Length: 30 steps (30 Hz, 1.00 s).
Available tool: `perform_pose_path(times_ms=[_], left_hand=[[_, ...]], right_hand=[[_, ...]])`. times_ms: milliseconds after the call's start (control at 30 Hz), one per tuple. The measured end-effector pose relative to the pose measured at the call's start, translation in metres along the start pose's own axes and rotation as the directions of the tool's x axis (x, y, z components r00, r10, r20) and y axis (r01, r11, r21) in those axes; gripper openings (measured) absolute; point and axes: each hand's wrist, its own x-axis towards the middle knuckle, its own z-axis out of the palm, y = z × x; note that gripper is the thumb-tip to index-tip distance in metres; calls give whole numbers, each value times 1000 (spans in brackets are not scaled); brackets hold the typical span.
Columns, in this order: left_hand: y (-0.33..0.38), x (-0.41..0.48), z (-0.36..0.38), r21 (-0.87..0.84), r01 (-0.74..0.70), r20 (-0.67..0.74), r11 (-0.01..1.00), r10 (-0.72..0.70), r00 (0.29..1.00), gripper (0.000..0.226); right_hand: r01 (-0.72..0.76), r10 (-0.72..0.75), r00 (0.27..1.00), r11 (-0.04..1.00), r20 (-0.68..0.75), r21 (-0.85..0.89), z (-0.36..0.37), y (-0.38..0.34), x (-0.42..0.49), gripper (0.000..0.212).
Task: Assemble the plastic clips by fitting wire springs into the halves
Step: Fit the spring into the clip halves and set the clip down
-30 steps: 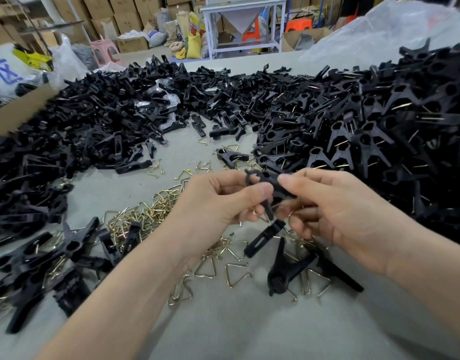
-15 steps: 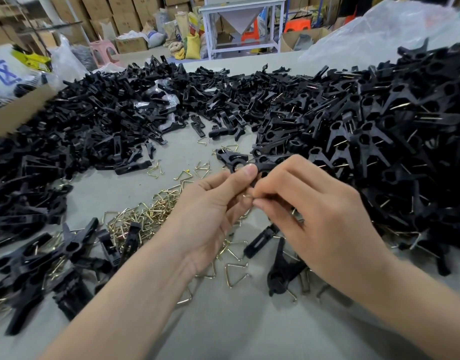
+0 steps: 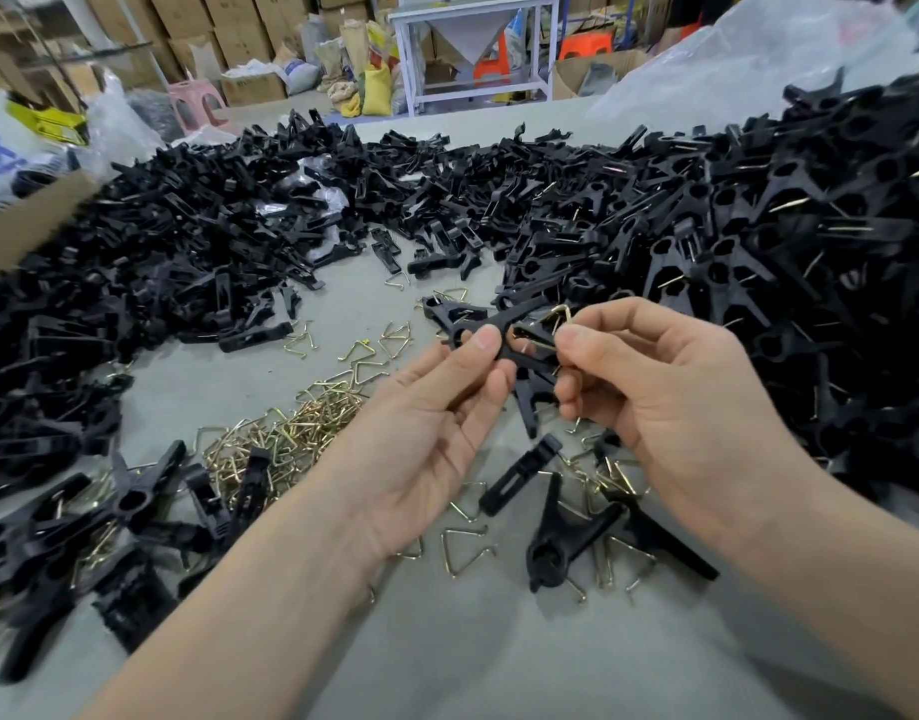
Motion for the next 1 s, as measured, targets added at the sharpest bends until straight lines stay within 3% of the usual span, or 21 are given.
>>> perform_pose_path(times_ms=[100,433,633,767,867,933,1000], left_hand=[[-1,0,0,13,11,10,1000,-11,1000,34],[1,0,-3,30,52,66,998,-54,996,19],[0,2,-5,75,40,88,996,-46,995,21],[1,1,-7,111,37,154,993,-54,987,16],[3,1,-11,140,29,261,990,-65,963,32],[3,3,-15,227,-38,354,973,-46,934,56],[1,4,-16,305,-122,429,945,-22,903,60]], right_hand=[[-16,16,1000,1000,10,5,1,-1,-1,13],[-5,3,999,997,-33,-78,-1,-4,-2,10],[-34,38,998,995,44,-90,-3,-3,-1,11],[-173,166,966,985,201,18,-9,-8,2,18],[-338,274,881,935,385,108,-11,-12,3,47],[-377,293,844,920,450,109,-11,-14,3,70],[-386,283,822,915,495,116,-12,-16,3,84]])
